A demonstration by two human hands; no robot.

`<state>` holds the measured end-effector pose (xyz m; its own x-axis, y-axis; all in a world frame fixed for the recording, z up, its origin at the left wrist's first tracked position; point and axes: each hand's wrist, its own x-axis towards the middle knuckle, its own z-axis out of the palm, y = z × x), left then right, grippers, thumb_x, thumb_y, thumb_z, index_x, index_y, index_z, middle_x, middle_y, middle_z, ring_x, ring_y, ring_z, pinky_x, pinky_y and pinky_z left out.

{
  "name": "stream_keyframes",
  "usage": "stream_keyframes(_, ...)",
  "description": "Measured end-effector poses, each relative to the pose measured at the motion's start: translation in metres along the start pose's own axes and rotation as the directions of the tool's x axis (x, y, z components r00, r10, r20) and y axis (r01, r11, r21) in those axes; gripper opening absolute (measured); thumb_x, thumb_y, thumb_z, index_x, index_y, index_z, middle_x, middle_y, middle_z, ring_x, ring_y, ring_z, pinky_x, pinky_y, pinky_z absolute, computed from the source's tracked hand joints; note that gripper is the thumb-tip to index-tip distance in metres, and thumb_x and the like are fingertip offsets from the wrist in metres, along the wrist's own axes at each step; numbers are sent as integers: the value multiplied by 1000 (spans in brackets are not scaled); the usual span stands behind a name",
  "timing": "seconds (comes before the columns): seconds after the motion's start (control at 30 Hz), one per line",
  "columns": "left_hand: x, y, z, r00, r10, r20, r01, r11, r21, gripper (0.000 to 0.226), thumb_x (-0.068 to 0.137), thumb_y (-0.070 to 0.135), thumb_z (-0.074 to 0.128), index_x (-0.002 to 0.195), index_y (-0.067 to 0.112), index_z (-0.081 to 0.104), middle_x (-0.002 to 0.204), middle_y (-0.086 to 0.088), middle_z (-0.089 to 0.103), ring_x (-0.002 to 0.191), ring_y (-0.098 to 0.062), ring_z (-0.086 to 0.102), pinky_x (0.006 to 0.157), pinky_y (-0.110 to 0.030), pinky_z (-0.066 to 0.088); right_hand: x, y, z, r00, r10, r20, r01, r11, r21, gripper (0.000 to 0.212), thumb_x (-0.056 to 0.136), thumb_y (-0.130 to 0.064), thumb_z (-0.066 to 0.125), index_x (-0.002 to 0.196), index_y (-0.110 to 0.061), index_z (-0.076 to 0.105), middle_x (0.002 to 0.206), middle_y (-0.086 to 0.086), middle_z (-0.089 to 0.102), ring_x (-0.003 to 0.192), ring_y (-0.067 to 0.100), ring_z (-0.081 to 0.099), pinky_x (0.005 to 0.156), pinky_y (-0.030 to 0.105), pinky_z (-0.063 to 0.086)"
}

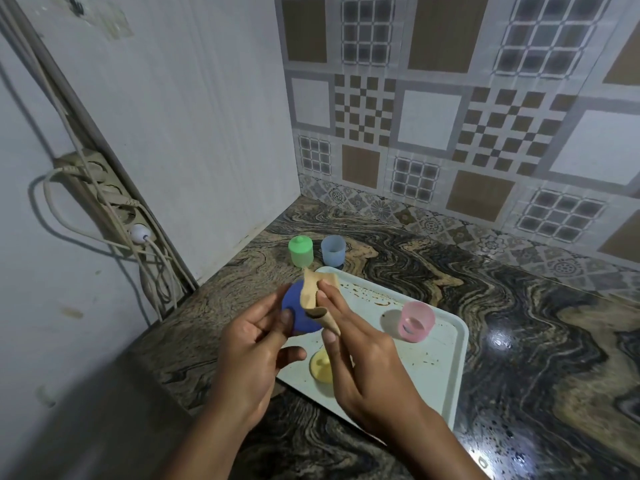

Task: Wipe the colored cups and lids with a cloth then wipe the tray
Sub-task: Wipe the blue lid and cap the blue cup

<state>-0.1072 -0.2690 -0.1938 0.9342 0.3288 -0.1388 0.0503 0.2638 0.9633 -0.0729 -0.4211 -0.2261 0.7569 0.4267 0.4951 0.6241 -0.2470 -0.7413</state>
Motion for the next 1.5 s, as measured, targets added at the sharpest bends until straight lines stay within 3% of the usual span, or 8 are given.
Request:
stream_keyframes(0.17, -1, -1, -8, 998, -58, 11, 59, 995, -78, 31, 96, 3, 53, 119, 17, 68, 97, -2, 76, 64, -4, 62, 48, -21, 47, 12, 18, -15, 999, 35, 28, -32, 994, -104, 42, 107, -28, 40, 142, -10, 58, 146, -1, 58, 139, 2, 48, 112, 17, 39)
stream_keyframes(0.33, 7, 0, -13, 993, -80, -84, 67, 987, -146, 28, 90, 11, 60, 117, 11, 67, 98, -9, 70, 66, -10, 61, 47, -20, 47, 13, 12, -24, 926, 376, -43, -350, 893, 282, 56, 101, -57, 36, 80, -12, 62, 52, -15, 46, 50, 3, 40, 51, 27, 36)
stream_keyframes(0.73, 7, -6, -3, 998, -24, -59, 25, 1000, 20, 57, 90, 6, 63, 143, 22, 50, 117, -2, 74, 99, -17, 74, 63, -28, 58, -1, -13, -5, 961, 269, -56, -237, 914, 329, 44, 105, -48, 38, 78, -19, 57, 64, -17, 50, 63, -2, 45, 58, 23, 37)
stream_keyframes(0.87, 10, -4, -4, 996, -65, -65, 66, 998, 11, 45, 88, 13, 66, 132, 21, 59, 109, -4, 77, 96, -17, 75, 61, -26, 57, -4, -12, -2, 1000, 30, 1, -30, 999, 40, 42, 107, -22, 43, 146, -11, 53, 152, -4, 52, 143, 6, 44, 113, 19, 39)
stream_keyframes(0.97, 8, -4, -3, 998, -55, -3, 55, 998, 33, 37, 92, 10, 62, 126, 25, 64, 111, -3, 76, 98, -17, 73, 65, -27, 56, -2, -4, 3, 998, 25, 56, -23, 999, -35, 49, 107, -32, 39, 150, -10, 47, 163, -2, 36, 150, 4, 31, 118, 23, 36)
stream_keyframes(1.27, 9, -4, -15, 992, -74, 100, 72, 997, 26, 38, 94, 3, 55, 122, 25, 66, 119, 7, 73, 90, -6, 63, 59, -24, 50, 14, 25, -11, 998, 62, -10, -62, 993, -98, 39, 107, -22, 43, 144, -17, 56, 141, -19, 57, 133, 2, 54, 109, 16, 42)
stream_keyframes(1.37, 13, -2, -19, 994, -75, 82, 76, 997, -9, 36, 94, 8, 54, 125, 23, 64, 117, 5, 74, 92, -12, 63, 57, -23, 50, 9, 22, -13, 957, 252, -142, -245, 967, 62, 48, 105, -52, 33, 85, -22, 64, 62, -24, 48, 58, -1, 46, 59, 17, 35)
stream_keyframes(1.5, 19, -5, -19, 996, -81, -22, 79, 994, -73, 31, 96, 7, 54, 124, 15, 63, 103, -7, 73, 85, -18, 62, 52, -23, 51, 2, -5, -6, 930, 360, -71, -304, 864, 400, 45, 102, -48, 41, 69, -17, 49, 60, -15, 39, 59, 2, 34, 53, 24, 28)
